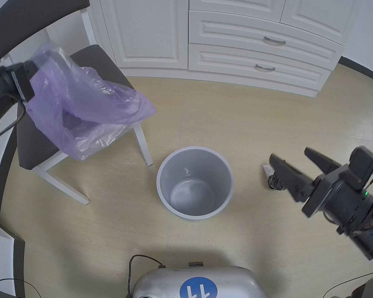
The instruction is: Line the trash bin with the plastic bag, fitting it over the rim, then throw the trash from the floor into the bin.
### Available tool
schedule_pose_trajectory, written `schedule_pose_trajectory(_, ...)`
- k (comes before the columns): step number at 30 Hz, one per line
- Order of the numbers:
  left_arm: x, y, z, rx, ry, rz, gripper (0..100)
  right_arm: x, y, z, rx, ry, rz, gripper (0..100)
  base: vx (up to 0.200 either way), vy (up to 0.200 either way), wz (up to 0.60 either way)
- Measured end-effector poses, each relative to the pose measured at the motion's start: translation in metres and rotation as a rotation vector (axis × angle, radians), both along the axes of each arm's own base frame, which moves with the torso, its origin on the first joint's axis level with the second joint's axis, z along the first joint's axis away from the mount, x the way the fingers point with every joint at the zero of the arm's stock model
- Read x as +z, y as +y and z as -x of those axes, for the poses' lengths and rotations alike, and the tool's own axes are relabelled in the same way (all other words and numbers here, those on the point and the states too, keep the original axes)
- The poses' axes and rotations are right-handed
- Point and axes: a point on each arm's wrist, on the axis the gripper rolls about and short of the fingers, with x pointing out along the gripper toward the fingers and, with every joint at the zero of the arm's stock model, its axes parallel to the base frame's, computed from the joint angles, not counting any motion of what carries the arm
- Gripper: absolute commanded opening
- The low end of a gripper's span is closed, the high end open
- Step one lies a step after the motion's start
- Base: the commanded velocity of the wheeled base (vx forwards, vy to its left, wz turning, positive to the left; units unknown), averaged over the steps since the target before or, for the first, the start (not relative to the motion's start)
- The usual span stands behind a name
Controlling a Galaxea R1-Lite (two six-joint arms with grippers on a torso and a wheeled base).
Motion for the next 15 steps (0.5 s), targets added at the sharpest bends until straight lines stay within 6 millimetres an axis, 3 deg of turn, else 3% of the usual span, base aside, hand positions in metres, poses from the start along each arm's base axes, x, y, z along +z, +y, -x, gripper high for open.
schedule_pose_trajectory(7, 0.028, -0.013, 0.007, -0.051, -0.066, 0.054, 0, -0.032, 0.019, 0.004, 0.066, 0.081, 0.079, 100, 0.000, 0.000, 0.00)
schedule_pose_trajectory(15, 0.042, -0.026, 0.007, -0.068, -0.094, 0.090, 0, -0.044, 0.030, 0.006, 0.107, 0.100, 0.072, 100, 0.000, 0.000, 0.00)
